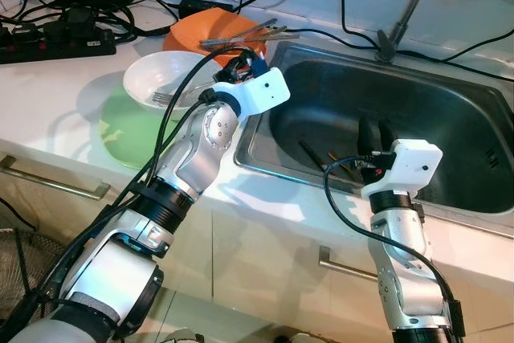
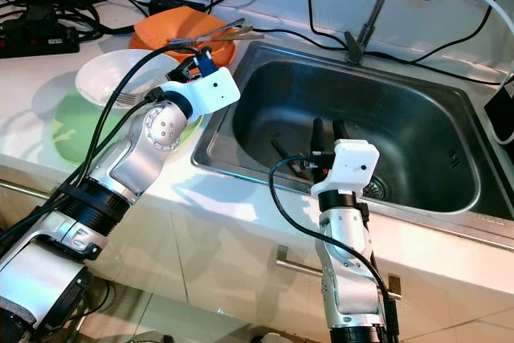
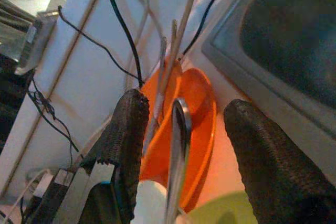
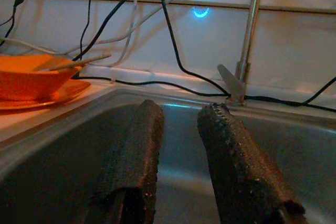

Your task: Kitchen organization

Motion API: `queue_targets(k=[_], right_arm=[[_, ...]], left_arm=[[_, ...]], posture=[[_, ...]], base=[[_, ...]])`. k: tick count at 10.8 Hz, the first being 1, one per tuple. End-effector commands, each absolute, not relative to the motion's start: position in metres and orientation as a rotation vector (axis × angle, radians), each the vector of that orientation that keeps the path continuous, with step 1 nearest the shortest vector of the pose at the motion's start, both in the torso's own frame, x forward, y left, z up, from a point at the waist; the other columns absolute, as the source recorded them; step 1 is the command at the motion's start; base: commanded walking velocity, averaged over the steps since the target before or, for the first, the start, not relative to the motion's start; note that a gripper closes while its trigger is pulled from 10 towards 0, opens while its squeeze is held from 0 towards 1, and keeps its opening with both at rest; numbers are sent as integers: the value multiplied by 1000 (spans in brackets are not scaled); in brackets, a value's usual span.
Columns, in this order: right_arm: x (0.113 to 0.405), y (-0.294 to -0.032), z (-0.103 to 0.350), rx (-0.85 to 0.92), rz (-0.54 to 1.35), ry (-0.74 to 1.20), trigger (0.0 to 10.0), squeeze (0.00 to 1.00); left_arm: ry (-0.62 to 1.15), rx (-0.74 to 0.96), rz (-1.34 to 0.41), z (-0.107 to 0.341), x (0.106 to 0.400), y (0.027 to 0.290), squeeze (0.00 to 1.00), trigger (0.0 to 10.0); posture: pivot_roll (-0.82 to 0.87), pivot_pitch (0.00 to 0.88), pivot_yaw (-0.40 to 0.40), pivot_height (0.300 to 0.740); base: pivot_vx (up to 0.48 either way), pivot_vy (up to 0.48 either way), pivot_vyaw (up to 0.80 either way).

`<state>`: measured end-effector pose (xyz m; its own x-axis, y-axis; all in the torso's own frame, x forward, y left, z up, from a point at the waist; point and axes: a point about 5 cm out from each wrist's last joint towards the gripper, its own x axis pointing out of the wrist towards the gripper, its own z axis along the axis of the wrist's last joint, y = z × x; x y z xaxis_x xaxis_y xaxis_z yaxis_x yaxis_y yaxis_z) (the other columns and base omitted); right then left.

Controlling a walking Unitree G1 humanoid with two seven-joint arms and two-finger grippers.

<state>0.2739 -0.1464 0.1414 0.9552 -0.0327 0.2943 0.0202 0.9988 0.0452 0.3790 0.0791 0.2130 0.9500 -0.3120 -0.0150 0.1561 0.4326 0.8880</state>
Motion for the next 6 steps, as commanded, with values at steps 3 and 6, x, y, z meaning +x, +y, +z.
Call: queue_targets(k=[3,6], right_arm=[[275,-149,140,33,-42,-290,10000,0],[276,-149,140,32,-40,-289,10000,0]], left_arm=[[-187,1100,-272,223,381,74,0,0],[-216,1090,-282,228,380,70,0,0]], posture=[[32,42,-76,740],[33,46,-77,740]], base=[[0,0,0],[0,0,0]])
